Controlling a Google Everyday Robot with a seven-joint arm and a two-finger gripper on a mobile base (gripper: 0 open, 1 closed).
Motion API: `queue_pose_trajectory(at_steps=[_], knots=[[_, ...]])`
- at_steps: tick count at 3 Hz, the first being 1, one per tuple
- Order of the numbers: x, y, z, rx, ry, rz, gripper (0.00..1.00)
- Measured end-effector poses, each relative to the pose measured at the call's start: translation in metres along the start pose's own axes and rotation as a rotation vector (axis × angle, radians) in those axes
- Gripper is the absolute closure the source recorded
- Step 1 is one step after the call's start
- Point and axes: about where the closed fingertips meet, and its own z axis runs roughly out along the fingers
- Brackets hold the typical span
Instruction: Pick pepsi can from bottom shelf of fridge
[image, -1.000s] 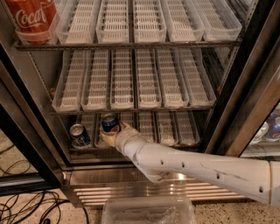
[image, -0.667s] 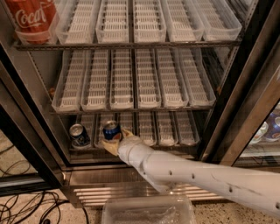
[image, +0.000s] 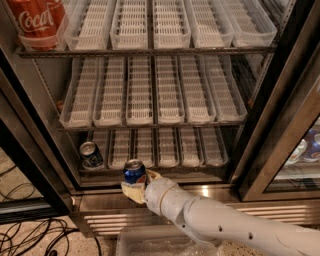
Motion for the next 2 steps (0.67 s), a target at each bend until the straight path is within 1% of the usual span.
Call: queue_pose_trajectory(at_steps=[1, 2], knots=[[-0.0008, 0.0142, -0.0273, -0.104, 0.010, 0.027, 1.00], [-0.0009, 0.0142, -0.0274, -0.104, 0.010, 0.027, 1.00]])
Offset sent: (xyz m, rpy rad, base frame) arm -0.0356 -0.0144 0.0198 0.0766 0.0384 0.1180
